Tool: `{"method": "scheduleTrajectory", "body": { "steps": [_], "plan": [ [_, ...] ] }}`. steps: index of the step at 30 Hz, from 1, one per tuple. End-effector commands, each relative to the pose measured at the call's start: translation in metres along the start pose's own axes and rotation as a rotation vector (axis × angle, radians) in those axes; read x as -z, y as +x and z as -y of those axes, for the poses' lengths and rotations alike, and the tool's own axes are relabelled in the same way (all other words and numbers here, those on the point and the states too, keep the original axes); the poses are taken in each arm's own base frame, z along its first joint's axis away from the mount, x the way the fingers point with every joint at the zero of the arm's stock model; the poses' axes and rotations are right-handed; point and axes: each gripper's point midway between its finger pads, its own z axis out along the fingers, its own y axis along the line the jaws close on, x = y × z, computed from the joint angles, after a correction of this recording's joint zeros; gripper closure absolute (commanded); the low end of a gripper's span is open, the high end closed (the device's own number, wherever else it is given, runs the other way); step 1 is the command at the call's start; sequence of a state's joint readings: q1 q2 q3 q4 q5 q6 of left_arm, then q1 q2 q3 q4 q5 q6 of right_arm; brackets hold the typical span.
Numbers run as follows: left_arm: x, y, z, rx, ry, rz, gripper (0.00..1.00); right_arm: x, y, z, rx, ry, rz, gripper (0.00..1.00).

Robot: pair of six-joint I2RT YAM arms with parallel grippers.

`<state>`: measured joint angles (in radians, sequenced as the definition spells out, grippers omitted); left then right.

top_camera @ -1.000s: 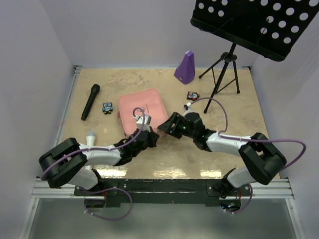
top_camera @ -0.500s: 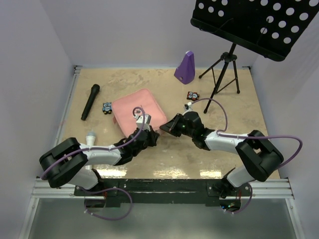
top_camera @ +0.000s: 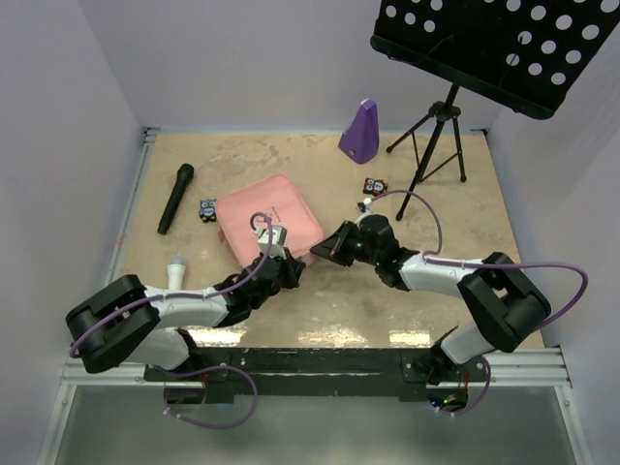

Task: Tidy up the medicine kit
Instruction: Zip the medicine box at the center of the board.

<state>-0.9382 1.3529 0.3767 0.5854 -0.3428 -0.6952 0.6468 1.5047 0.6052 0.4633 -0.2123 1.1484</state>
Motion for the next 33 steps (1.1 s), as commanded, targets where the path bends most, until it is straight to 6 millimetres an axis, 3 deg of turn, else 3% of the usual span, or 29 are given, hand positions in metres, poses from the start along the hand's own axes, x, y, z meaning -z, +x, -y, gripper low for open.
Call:
{"method": "scheduleTrajectory", "body": {
  "steps": [1, 11, 27, 33],
  "plan": [
    [0.018, 0.023, -0.023, -0.013, -0.05, -0.061, 1.0, 0.002, -0.062, 0.014, 0.033, 0.041, 0.202, 1.0],
    [0.041, 0.024, -0.055, 0.027, -0.152, -0.053, 1.0, 0.006, -0.076, 0.016, 0.045, 0.045, 0.23, 1.0],
    [0.079, 0.03, -0.083, 0.135, -0.255, -0.075, 1.0, 0.012, -0.107, 0.013, 0.056, 0.046, 0.289, 1.0],
    [0.093, 0.04, -0.106, 0.195, -0.374, -0.093, 1.0, 0.021, -0.124, 0.016, 0.059, 0.055, 0.322, 1.0]
  ]
}}
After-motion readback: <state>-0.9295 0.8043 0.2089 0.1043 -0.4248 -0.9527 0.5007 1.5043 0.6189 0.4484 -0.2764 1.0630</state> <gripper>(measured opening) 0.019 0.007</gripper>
